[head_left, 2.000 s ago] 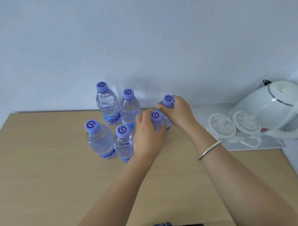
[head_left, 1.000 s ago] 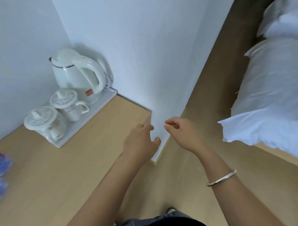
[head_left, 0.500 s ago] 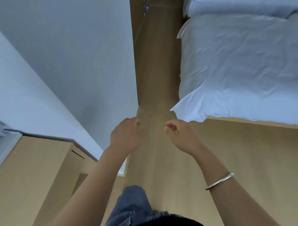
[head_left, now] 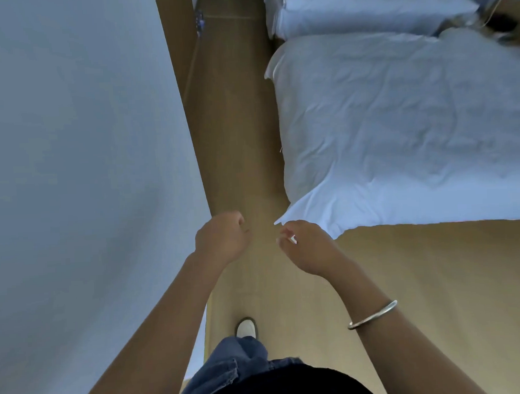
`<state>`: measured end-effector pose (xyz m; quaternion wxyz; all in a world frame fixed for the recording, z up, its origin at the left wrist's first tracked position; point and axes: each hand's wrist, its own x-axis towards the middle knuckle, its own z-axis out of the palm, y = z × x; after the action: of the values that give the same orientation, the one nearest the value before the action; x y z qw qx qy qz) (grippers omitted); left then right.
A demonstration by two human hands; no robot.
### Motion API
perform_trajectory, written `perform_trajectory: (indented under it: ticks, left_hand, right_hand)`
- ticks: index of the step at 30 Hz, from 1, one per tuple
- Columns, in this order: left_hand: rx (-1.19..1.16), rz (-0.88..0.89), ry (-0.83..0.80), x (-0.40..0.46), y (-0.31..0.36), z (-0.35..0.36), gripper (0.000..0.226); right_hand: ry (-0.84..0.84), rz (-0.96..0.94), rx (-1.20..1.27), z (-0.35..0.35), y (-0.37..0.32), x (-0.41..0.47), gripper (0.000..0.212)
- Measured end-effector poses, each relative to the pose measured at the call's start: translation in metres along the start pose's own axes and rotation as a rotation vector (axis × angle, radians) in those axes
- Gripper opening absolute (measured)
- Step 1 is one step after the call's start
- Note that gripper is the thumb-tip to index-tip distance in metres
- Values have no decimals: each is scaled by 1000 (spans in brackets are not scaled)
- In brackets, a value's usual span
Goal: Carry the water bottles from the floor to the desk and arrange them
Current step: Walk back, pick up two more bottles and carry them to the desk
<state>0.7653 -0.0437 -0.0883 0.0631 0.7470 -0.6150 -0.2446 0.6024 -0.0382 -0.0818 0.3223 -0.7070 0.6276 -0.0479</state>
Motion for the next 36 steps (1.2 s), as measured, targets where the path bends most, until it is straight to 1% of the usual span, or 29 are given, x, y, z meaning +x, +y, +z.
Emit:
perform_trajectory:
  ticks: [5, 9, 14, 17, 20, 23, 28, 32, 36]
  left_hand:
    - [61, 89, 17, 56, 18, -11, 13]
    - [94, 100, -10, 88, 17, -22, 26]
    - [126, 54, -36, 136, 11, -25, 16]
    - [97, 56, -55, 175, 22, -27, 27]
    - [93, 55, -64, 223, 40, -35, 28]
    - [69, 39, -39, 278, 65, -52, 30]
    - [-16, 29, 7, 366, 109, -75, 37]
    - [-32, -38, -7, 427, 124, -79, 37]
    - [-31, -113, -32, 470, 126, -87, 37]
  right_hand:
    - [25, 4, -5, -9, -9, 49, 31]
    - [-4, 2, 30, -16, -13, 82, 34]
    - [-45, 16, 76, -28, -10, 134, 36]
    - [-77, 11, 61, -41, -5, 177, 34]
    - [-78, 8, 35, -67, 0, 226, 31]
    - [-58, -43, -16, -104, 3, 279, 27]
    - [-49, -118, -78, -160, 9, 364, 36]
    - [-85, -122, -123, -191, 24, 428, 40]
    - [-111, -107, -132, -214, 34, 476, 39]
